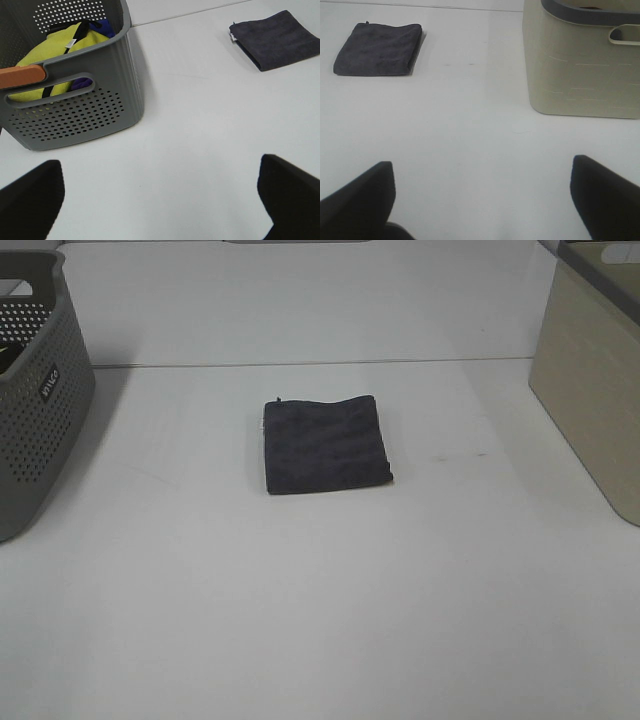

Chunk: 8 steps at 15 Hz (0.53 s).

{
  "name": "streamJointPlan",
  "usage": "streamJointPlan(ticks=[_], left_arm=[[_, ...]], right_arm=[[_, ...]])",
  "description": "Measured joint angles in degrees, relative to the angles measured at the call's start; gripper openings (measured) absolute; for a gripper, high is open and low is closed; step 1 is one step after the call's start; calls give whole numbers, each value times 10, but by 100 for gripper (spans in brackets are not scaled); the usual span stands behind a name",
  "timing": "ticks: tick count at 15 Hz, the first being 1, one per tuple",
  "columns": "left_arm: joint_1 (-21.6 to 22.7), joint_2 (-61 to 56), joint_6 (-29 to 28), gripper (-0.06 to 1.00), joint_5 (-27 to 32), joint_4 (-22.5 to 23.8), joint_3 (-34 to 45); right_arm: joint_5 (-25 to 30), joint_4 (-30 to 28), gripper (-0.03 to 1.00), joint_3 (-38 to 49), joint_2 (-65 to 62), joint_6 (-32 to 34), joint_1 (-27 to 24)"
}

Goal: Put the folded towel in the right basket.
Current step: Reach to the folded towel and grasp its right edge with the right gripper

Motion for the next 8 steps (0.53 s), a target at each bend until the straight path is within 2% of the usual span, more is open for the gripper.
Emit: streamJointPlan(ticks=[8], left_arm=[[0,0,0,99,0,0,0]], right_arm=[[0,0,88,0,0,0,0]])
